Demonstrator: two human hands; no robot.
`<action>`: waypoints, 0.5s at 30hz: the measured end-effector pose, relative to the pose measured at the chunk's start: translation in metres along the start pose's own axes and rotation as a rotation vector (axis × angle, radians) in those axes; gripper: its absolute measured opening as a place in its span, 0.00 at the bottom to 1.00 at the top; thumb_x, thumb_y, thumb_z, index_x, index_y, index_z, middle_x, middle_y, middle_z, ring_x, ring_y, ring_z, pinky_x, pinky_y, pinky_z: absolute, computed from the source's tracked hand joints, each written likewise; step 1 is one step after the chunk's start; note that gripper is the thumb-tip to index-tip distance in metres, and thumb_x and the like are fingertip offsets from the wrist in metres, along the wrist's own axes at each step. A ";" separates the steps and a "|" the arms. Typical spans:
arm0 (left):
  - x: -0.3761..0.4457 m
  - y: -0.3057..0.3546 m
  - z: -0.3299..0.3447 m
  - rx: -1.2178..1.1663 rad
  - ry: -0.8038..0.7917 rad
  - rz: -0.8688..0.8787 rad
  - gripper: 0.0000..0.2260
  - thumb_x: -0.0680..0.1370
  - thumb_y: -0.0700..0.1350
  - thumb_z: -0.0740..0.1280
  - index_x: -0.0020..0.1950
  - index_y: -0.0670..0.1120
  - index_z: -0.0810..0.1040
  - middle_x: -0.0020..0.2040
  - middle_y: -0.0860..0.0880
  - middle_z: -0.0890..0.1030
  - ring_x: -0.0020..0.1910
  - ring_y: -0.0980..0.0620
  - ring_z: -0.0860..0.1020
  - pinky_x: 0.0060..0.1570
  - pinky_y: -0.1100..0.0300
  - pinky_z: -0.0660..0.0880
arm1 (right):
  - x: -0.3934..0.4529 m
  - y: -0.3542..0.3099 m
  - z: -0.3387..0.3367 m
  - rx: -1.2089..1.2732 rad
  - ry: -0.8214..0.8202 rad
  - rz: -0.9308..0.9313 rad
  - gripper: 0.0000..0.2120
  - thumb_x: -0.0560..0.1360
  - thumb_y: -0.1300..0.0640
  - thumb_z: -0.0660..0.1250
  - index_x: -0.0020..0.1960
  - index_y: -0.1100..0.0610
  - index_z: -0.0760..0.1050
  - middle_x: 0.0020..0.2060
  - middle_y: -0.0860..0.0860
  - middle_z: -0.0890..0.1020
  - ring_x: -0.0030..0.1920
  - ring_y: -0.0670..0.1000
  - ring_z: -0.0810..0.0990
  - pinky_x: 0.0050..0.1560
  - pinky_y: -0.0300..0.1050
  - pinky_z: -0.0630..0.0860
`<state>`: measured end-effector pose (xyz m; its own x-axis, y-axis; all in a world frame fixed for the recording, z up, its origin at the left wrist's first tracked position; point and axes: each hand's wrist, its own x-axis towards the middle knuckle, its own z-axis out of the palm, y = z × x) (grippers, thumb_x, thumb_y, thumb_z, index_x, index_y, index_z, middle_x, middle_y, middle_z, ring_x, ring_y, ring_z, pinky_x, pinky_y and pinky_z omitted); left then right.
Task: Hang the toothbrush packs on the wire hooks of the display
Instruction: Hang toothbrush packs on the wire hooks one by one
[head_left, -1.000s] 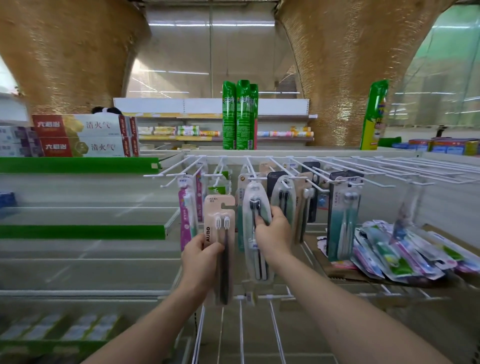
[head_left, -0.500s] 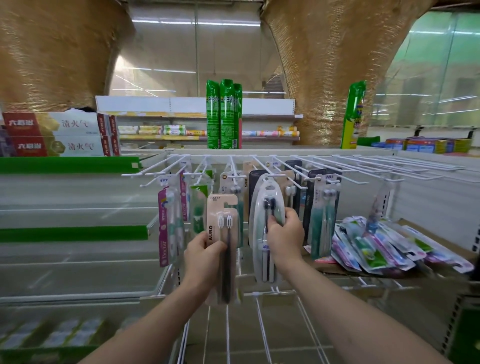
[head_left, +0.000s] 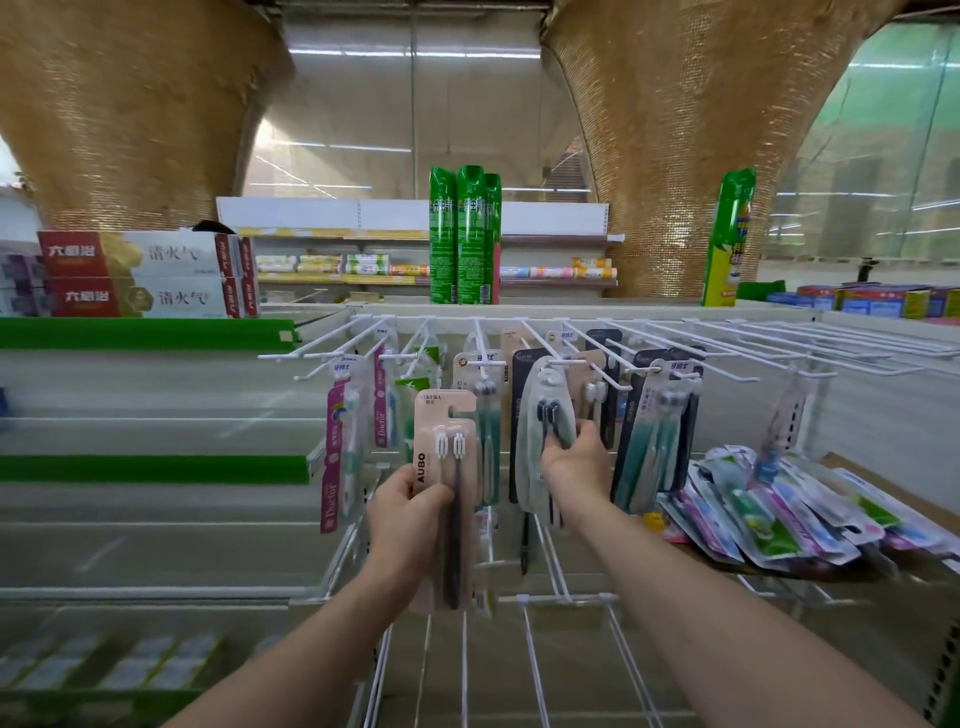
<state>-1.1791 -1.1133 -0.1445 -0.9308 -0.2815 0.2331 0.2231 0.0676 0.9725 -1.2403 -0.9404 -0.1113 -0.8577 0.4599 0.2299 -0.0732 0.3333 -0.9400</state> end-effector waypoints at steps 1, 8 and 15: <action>0.001 0.000 -0.001 -0.001 0.000 0.001 0.03 0.78 0.36 0.68 0.49 0.39 0.81 0.48 0.37 0.82 0.45 0.44 0.80 0.45 0.49 0.77 | 0.001 0.001 0.002 -0.033 0.040 0.007 0.11 0.80 0.54 0.66 0.61 0.55 0.72 0.52 0.52 0.80 0.45 0.53 0.79 0.40 0.43 0.71; 0.009 -0.007 -0.005 -0.028 -0.005 -0.015 0.05 0.79 0.36 0.67 0.51 0.42 0.82 0.48 0.42 0.84 0.49 0.43 0.83 0.47 0.48 0.80 | -0.024 0.011 0.019 -0.001 0.151 -0.081 0.09 0.79 0.51 0.69 0.48 0.54 0.71 0.43 0.51 0.79 0.43 0.53 0.79 0.36 0.42 0.68; 0.017 -0.006 -0.011 -0.049 0.030 0.006 0.06 0.78 0.34 0.68 0.50 0.42 0.83 0.46 0.42 0.85 0.48 0.43 0.83 0.48 0.46 0.82 | -0.022 -0.009 0.050 -0.055 -0.034 -0.169 0.13 0.78 0.47 0.70 0.57 0.53 0.75 0.49 0.48 0.81 0.51 0.53 0.81 0.53 0.47 0.78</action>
<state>-1.1935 -1.1286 -0.1466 -0.9206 -0.3098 0.2377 0.2429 0.0225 0.9698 -1.2466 -0.9951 -0.1202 -0.8522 0.3661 0.3737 -0.1904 0.4483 -0.8734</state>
